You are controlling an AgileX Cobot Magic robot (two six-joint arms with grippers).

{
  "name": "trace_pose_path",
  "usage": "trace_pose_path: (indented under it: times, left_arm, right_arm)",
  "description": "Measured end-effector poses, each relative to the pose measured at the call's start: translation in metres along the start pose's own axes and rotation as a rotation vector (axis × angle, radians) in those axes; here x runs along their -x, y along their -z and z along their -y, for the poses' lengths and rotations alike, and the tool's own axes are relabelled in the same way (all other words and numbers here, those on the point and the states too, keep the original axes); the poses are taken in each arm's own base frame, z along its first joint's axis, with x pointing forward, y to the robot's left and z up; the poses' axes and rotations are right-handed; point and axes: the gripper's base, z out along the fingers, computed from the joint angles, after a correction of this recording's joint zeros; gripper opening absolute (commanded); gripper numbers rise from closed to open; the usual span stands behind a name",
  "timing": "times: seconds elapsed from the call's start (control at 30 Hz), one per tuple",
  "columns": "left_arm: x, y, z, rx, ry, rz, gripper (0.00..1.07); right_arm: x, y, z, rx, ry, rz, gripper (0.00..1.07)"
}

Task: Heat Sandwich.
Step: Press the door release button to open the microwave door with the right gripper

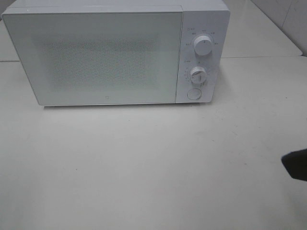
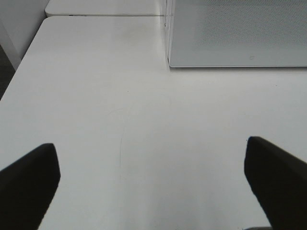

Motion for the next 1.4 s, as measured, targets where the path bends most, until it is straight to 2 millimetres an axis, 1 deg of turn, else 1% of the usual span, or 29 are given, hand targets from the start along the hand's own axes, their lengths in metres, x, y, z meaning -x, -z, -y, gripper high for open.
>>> trace_pose_path:
  times: [0.03, 0.07, 0.1, 0.2, 0.23, 0.37, 0.4, 0.5, 0.53, 0.6, 0.63, 0.73, 0.8, 0.9, 0.93, 0.97, 1.07, 1.1, 1.13, 1.23, 1.4]
  left_arm:
    - [0.0, 0.0, 0.0, 0.0, 0.0, 0.0, 1.03]
    - [0.0, 0.0, 0.0, 0.0, 0.0, 0.0, 1.03]
    - [0.0, 0.0, 0.0, 0.0, 0.0, 0.0, 1.03]
    - [0.0, 0.0, 0.0, 0.0, 0.0, 0.0, 1.03]
    - [0.0, 0.0, 0.0, 0.0, 0.0, 0.0, 1.03]
    - [0.0, 0.0, 0.0, 0.0, 0.0, 0.0, 1.03]
    - [0.0, 0.0, 0.0, 0.0, 0.0, 0.0, 1.03]
    - [0.0, 0.0, 0.0, 0.0, 0.0, 0.0, 1.03]
    - [0.0, 0.0, 0.0, 0.0, 0.0, 0.0, 1.03]
    - [0.0, 0.0, 0.0, 0.0, 0.0, 0.0, 1.03]
    - [0.0, 0.0, 0.0, 0.0, 0.0, 0.0, 1.03]
    - [0.0, 0.0, 0.0, 0.0, 0.0, 0.0, 1.03]
    - [0.0, 0.0, 0.0, 0.0, 0.0, 0.0, 1.03]
    - [0.0, 0.0, 0.0, 0.0, 0.0, 0.0, 1.03]
    - [0.0, 0.0, 0.0, 0.0, 0.0, 0.0, 1.03]
    - [0.0, 0.0, 0.0, 0.0, 0.0, 0.0, 1.03]
    - [0.0, 0.0, 0.0, 0.0, 0.0, 0.0, 1.03]
    - [0.0, 0.0, 0.0, 0.0, 0.0, 0.0, 1.03]
    - [0.0, 0.0, 0.0, 0.0, 0.0, 0.0, 1.03]
    - [0.0, 0.0, 0.0, 0.0, 0.0, 0.0, 1.03]
    - [0.0, 0.0, 0.0, 0.0, 0.0, 0.0, 1.03]
  right_arm:
    - [-0.004, 0.004, -0.001, 0.001, 0.003, -0.003, 0.76]
    - [-0.012, 0.014, -0.003, 0.002, 0.008, 0.007, 0.76]
    - [-0.012, 0.014, -0.003, 0.002, 0.008, 0.007, 0.76]
    - [-0.022, 0.026, -0.005, 0.0, 0.015, 0.038, 0.76]
    - [-0.03, 0.032, -0.006, -0.002, 0.019, 0.064, 0.76]
    - [-0.042, 0.036, -0.006, -0.019, 0.004, 0.081, 0.76]
    - [-0.049, 0.038, -0.005, -0.051, -0.031, 0.098, 0.76]
    - [-0.054, 0.04, -0.003, -0.094, -0.076, 0.118, 0.76]
    - [-0.06, 0.043, -0.002, -0.141, -0.117, 0.145, 0.76]
    - [-0.064, 0.046, -0.002, -0.19, -0.149, 0.17, 0.76]
    - [-0.064, 0.046, -0.002, -0.19, -0.149, 0.17, 0.76]
    - [-0.075, 0.049, -0.002, -0.279, -0.199, 0.208, 0.76]
    - [-0.078, 0.05, -0.002, -0.301, -0.212, 0.216, 0.76]
    - [-0.089, 0.047, -0.003, -0.377, -0.255, 0.238, 0.76]
    - [-0.089, 0.047, -0.003, -0.377, -0.255, 0.238, 0.76]
    - [-0.095, 0.044, -0.004, -0.403, -0.276, 0.247, 0.76]
    - [-0.104, 0.039, -0.006, -0.442, -0.303, 0.267, 0.76]
    - [-0.104, 0.039, -0.006, -0.442, -0.303, 0.267, 0.76]
    - [-0.109, 0.04, -0.009, -0.472, -0.312, 0.299, 0.76]
    - [-0.113, 0.042, -0.013, -0.518, -0.334, 0.334, 0.76]
    - [-0.113, 0.042, -0.014, -0.544, -0.356, 0.335, 0.76]
